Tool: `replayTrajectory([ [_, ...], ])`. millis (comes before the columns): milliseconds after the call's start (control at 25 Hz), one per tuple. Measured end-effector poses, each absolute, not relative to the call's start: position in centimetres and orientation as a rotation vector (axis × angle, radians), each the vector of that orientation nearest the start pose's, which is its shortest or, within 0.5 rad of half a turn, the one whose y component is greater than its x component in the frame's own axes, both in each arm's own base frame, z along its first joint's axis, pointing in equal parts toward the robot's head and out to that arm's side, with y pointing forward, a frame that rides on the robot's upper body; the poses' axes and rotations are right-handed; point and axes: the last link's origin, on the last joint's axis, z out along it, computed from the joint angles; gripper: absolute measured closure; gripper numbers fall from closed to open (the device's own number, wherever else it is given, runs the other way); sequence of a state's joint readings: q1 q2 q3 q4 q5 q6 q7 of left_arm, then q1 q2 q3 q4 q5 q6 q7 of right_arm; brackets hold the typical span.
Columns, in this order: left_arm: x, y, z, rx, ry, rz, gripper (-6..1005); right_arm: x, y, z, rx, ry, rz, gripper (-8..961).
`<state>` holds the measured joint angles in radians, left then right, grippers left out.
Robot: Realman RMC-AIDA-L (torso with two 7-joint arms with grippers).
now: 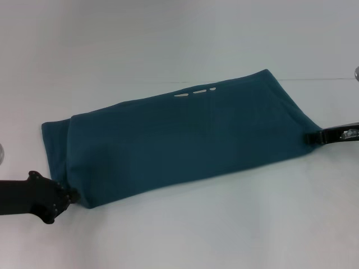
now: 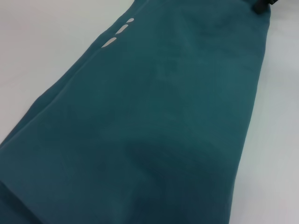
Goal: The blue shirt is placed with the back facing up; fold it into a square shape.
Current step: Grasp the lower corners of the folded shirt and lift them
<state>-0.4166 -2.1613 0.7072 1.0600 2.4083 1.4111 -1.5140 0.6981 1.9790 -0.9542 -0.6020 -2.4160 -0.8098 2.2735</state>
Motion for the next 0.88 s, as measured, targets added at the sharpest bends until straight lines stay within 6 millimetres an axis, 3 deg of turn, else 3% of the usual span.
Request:
replayTrajectory([
  [40,-30.9,32.3,2.8,-2.608,-0.608,-0.006,949,30.9,42.9,2.6,-2.082,1.198,-0.001,310],
  [720,-31.4,32.0,2.8,-2.617,-0.624,0.022,948,30.7,41.4,1.1,-2.078,1.121,-0.048,927],
  [880,-31.4,31.7,2.7,-2.637,-0.631,0.026,948,30.3,40.1,1.5,-2.091,1.110,-0.022,925],
])
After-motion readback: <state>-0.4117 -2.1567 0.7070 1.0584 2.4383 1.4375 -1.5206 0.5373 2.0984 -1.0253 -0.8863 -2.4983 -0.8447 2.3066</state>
